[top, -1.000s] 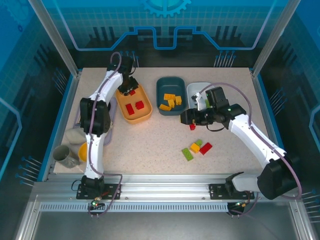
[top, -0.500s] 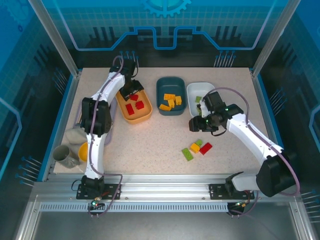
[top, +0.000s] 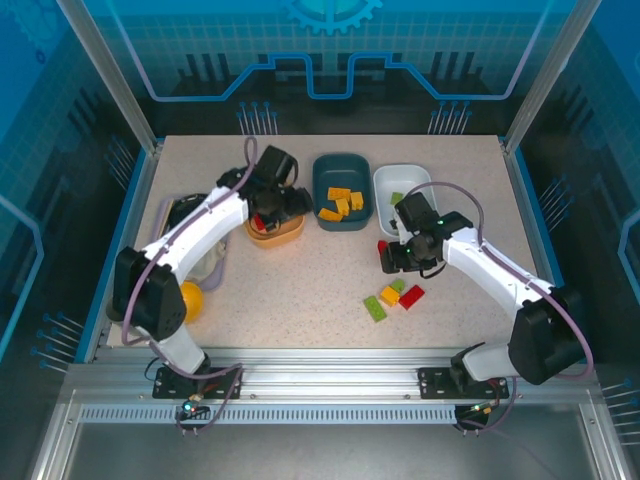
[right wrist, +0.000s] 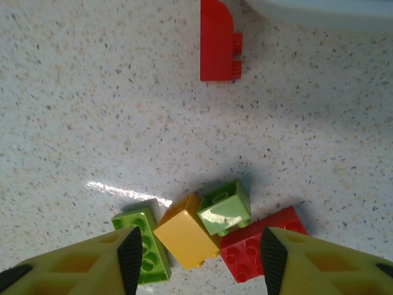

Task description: Sort the legos into containers by color

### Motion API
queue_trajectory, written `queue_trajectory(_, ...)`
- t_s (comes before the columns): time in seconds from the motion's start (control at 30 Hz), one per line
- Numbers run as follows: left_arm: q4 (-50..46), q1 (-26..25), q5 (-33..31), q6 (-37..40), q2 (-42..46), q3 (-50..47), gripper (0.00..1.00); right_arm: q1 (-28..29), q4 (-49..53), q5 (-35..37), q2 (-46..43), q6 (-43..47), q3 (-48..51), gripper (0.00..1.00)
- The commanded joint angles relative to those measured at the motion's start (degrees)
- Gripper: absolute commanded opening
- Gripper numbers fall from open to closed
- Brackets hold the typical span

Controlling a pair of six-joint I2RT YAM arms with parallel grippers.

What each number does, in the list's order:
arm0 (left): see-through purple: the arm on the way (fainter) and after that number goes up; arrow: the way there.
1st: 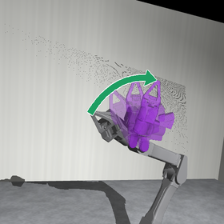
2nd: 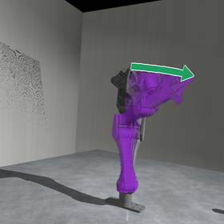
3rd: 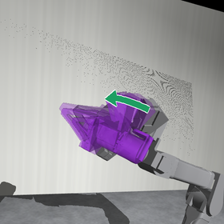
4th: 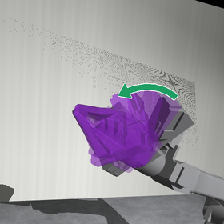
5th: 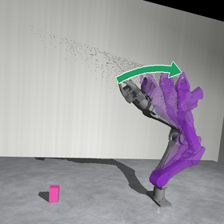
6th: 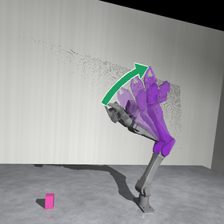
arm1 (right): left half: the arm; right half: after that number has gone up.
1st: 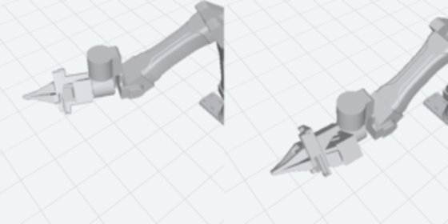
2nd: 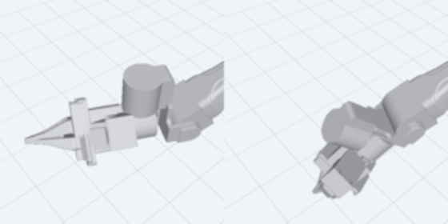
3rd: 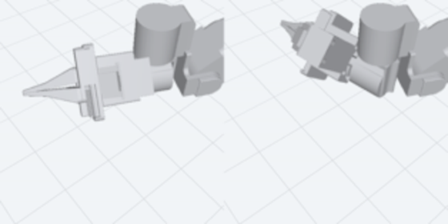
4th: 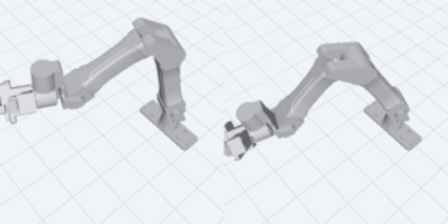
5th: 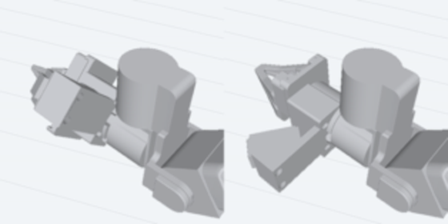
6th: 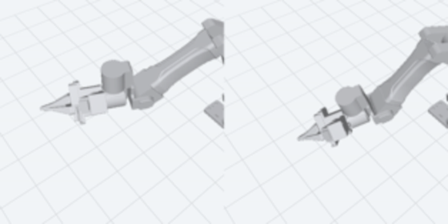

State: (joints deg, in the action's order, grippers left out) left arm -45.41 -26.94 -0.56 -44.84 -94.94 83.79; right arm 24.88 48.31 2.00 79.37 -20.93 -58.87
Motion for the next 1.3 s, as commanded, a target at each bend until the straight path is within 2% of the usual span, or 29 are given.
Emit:
queue_trajectory(0.0, 2.65, -4.07, 1.3, -2.98, 4.89, -7.73, 0.73, 2.61, 4.36, 3.11, 0.11, 1.15, 0.37, 0.58)
queue_trajectory(0.2, 3.34, -8.29, 0.48, -5.14, 9.38, -16.14, 0.73, 4.93, 7.31, 4.19, 1.77, -1.53, 1.88, 0.58)
queue_trajectory(0.3, 4.26, -8.97, 0.31, -5.76, 9.79, -17.15, 0.73, 2.33, 6.62, 1.37, 4.18, -4.73, 1.93, 0.6)
queue_trajectory(0.63, 4.49, -10.4, -0.01, -4.69, 7.05, -13.86, 0.73, -5.65, 6.14, -7.38, 10.61, -22.59, -0.9, 0.52)
queue_trajectory(0.87, 4.18, -10.7, -0.03, -4.65, 7.68, -14.35, 0.73, -7.21, 1.96, -13.05, 12.64, -30.75, 1.13, 0.52)
queue_trajectory(1.2, 4.59, -10.74, 0.07, -4.38, 7.31, -13.92, 0.73, -7.48, 0.73, -11.98, 14.28, -32.9, 2.66, 0.49)
queue_trajectory(1.27, 4.81, -10.74, 0.14, -4.42, 6.99, -13.77, 0.73, -7.53, 0.39, -11.52, 15.04, -32.93, 2.3, 0.45)
